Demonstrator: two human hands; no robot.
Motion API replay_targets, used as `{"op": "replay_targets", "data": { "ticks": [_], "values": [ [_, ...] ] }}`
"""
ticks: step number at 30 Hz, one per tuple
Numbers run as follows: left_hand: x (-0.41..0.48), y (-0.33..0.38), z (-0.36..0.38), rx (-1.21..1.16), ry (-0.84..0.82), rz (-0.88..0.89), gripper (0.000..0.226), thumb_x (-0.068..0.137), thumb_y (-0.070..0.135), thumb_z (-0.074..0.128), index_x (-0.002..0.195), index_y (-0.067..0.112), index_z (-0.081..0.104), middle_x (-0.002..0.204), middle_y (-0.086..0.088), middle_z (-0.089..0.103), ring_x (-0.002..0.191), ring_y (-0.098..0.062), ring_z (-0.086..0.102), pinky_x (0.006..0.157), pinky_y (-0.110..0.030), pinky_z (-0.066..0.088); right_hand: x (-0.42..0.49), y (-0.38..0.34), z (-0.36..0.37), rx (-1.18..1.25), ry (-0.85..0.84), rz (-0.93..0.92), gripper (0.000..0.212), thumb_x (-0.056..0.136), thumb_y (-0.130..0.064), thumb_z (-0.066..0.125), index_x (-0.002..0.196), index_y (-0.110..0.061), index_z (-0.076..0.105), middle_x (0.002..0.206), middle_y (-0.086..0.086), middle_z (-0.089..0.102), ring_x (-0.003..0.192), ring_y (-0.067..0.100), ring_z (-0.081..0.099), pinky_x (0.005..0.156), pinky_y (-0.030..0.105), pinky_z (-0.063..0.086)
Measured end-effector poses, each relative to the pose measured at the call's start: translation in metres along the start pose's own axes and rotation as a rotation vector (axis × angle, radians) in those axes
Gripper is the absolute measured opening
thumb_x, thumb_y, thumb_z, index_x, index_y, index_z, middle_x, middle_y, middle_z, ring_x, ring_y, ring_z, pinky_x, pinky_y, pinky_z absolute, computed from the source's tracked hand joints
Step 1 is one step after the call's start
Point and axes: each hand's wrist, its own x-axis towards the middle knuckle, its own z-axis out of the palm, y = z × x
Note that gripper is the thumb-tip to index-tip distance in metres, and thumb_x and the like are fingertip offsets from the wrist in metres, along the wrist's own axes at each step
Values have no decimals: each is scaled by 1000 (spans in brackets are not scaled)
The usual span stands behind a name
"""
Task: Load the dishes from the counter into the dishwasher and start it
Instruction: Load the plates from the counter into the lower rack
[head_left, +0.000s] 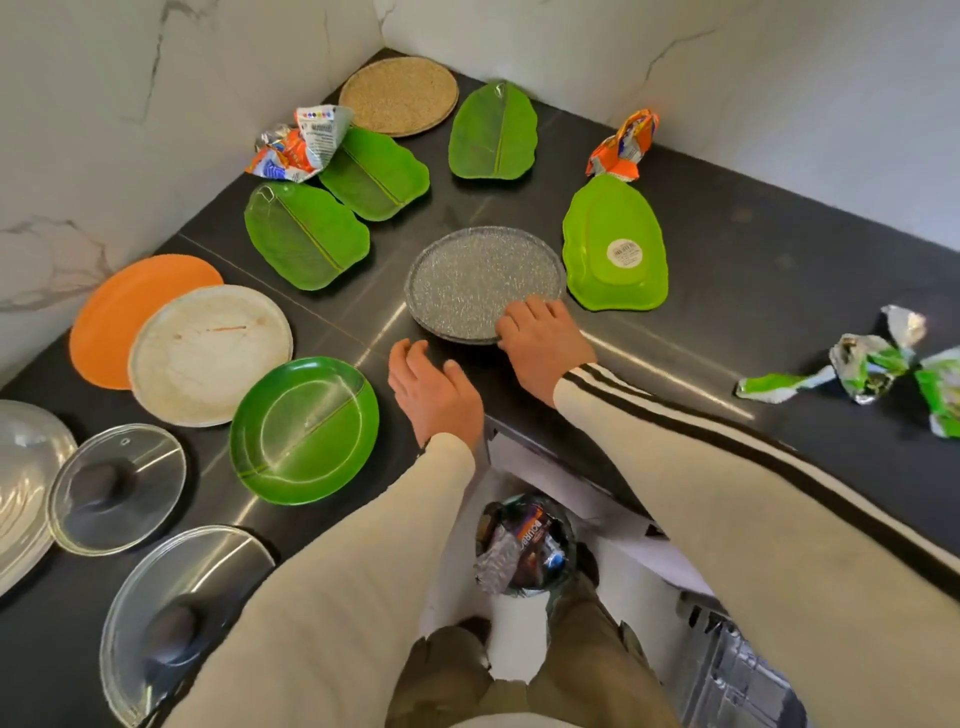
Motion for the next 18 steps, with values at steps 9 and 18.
{"op": "replay_targets", "data": {
  "ticks": [9, 18],
  "values": [
    [-82, -18, -42, 178, -333, 332, 69, 90, 18, 55, 150, -1, 27, 159, -19, 22, 146, -35, 21, 121, -45, 19, -132, -56, -50, -220, 129, 115, 20, 88, -8, 35, 91, -9, 55, 89, 13, 55, 78, 31, 51, 67, 42, 40],
    [-259, -6, -16, 432, -719, 892, 57, 93, 30, 48, 140, -3, 47, 148, -26, 40, 138, -41, 30, 119, -43, 21, -396, -104, -67, -187, 134, 687, 21, 78, 0, 50, 95, -11, 57, 91, 8, 58, 82, 28, 53, 72, 40, 49]
  ]
}}
